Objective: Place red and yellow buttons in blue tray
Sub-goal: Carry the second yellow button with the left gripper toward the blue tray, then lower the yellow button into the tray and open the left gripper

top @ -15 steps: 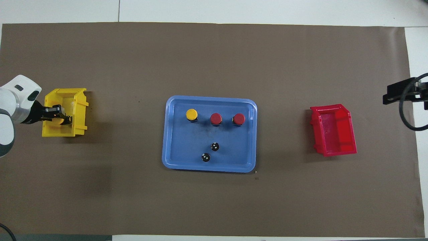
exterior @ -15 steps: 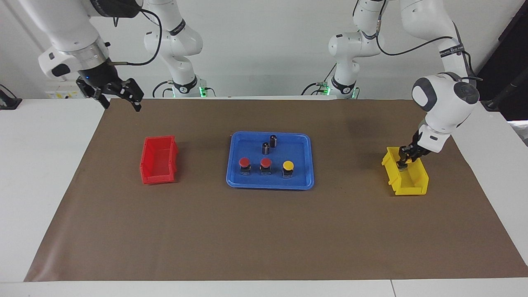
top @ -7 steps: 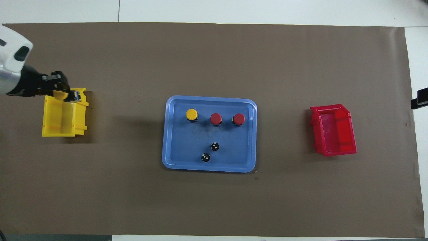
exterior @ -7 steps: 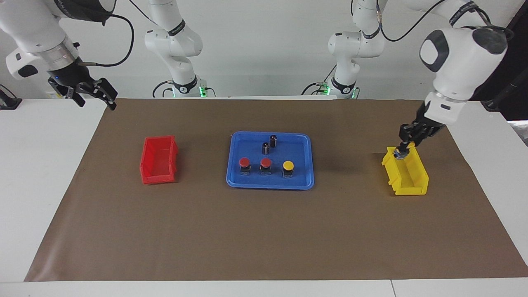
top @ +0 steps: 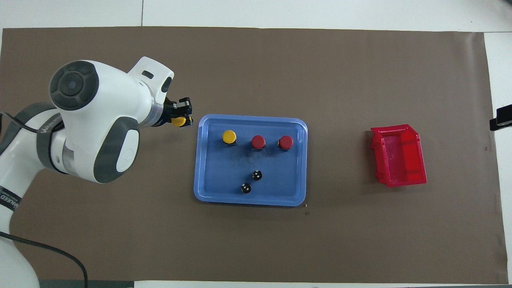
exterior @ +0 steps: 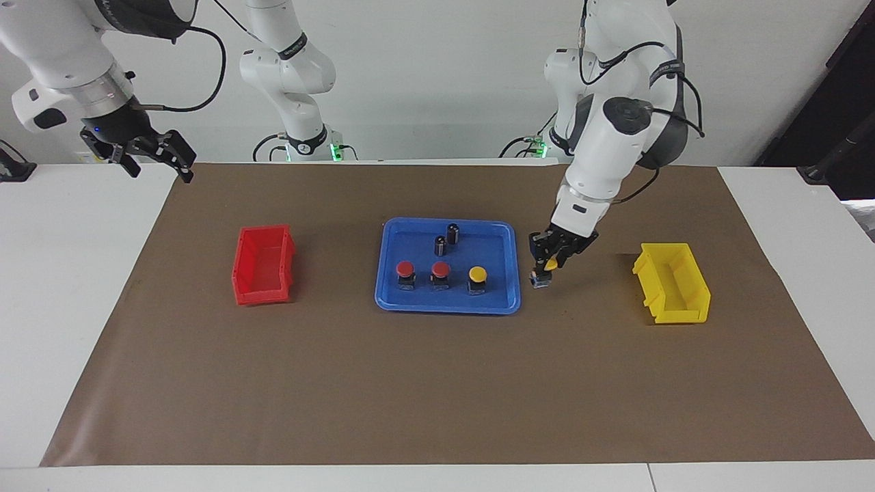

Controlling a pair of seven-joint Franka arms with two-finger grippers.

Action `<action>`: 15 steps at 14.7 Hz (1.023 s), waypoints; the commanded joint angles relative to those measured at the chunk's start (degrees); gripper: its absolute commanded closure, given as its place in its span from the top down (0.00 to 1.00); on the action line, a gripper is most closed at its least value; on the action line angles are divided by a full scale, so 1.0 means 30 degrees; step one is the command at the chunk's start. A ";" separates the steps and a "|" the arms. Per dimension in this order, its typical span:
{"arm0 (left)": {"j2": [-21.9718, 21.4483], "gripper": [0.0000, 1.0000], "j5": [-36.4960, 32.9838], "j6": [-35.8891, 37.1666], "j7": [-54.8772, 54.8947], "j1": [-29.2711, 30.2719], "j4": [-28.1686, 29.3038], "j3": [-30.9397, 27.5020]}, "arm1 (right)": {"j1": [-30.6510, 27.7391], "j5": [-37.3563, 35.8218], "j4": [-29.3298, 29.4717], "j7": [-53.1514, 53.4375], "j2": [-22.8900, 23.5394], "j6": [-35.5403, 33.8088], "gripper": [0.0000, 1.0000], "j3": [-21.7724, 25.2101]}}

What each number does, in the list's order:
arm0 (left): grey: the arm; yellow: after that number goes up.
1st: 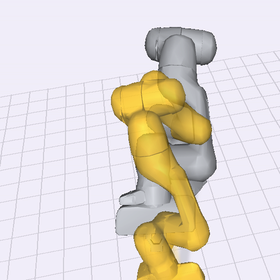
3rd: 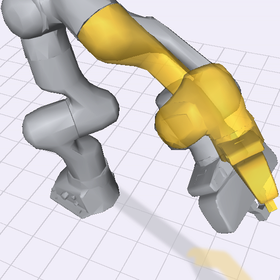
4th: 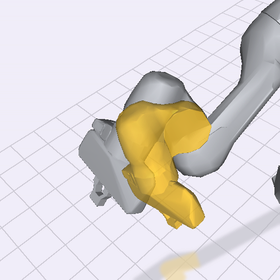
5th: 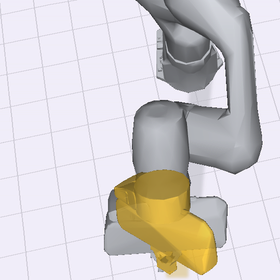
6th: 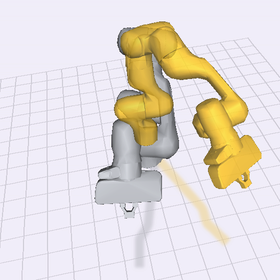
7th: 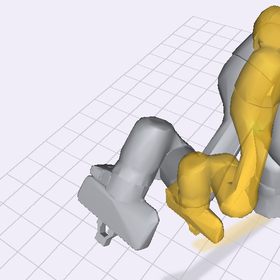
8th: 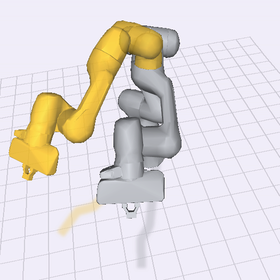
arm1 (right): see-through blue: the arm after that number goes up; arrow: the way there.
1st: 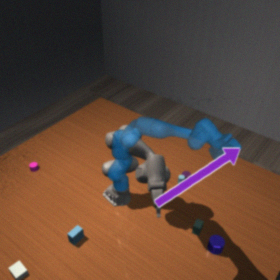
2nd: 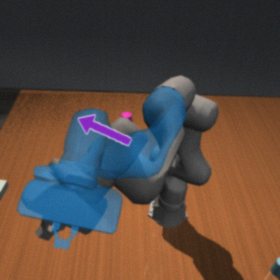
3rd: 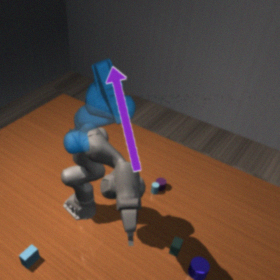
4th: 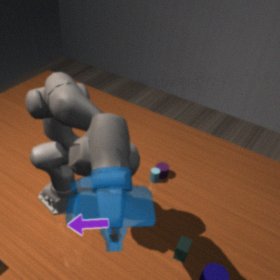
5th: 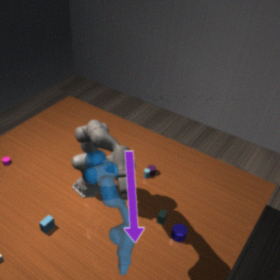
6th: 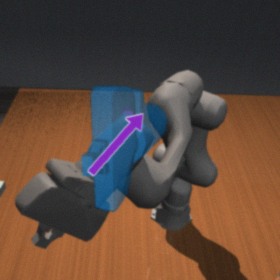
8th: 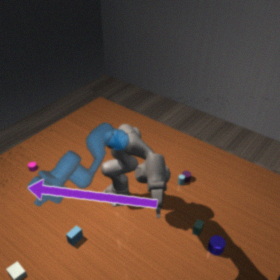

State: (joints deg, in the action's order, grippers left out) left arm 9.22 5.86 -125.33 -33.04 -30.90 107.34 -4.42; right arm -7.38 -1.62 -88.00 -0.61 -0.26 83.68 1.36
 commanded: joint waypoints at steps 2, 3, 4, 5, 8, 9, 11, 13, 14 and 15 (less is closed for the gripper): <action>0.0646 0.01 0.0333 -0.0820 -0.0440 -0.1067 0.0401 -0.0344 | -0.0266 -0.0164 -0.0196 -0.0529 -0.0178 -0.0207 1.00 -0.0160; 0.0618 0.01 0.0304 -0.0907 -0.0440 -0.1127 0.0721 -0.0344 | -0.0266 -0.0164 -0.0254 -0.0529 -0.0178 -0.0120 1.00 -0.0130; 0.0617 0.01 0.0333 -0.0966 -0.0440 -0.1214 0.0957 -0.0344 | -0.0295 -0.0164 -0.0342 -0.0500 -0.0207 -0.0061 1.00 -0.0101; 0.0559 0.01 0.0333 -0.0966 -0.0440 -0.1360 0.1220 -0.0315 | -0.0295 -0.0164 -0.0401 -0.0528 -0.0236 -0.0061 1.00 -0.0043; 0.0208 0.01 0.0304 -0.1257 -0.0382 -0.1596 0.2362 -0.0315 | -0.0411 -0.0164 -0.0431 -0.0528 -0.0265 -0.0148 1.00 -0.0042; 0.0033 0.01 0.0333 -0.1607 -0.0382 -0.1654 0.2771 -0.0314 | -0.0441 -0.0164 -0.0431 -0.0529 -0.0266 -0.0148 1.00 -0.0042; -0.0057 0.01 0.0333 -0.2049 -0.0440 -0.1742 0.3243 -0.0314 | -0.0441 -0.0164 -0.0431 -0.0529 -0.0295 -0.0149 1.00 -0.0042; 0.0148 0.01 0.0333 -0.2167 -0.0440 -0.2035 0.3273 -0.0314 | -0.0587 -0.0164 -0.0460 -0.0529 -0.0295 -0.0119 1.00 -0.0042; 0.0177 0.01 0.0333 -0.2312 -0.0440 -0.2064 0.3331 -0.0314 | -0.0617 -0.0164 -0.0518 -0.0529 -0.0295 -0.0090 1.00 -0.0042; 0.0207 0.01 0.0304 -0.2459 -0.0469 -0.2094 0.3361 -0.0314 | -0.0617 -0.0164 -0.0519 -0.0529 -0.0295 -0.0090 1.00 -0.0042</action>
State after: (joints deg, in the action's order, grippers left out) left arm 11.03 6.22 -130.76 -34.05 -36.04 115.38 -4.41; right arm -8.14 -1.62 -88.43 -0.62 -0.27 83.53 1.80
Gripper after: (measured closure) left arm 0.586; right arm 0.000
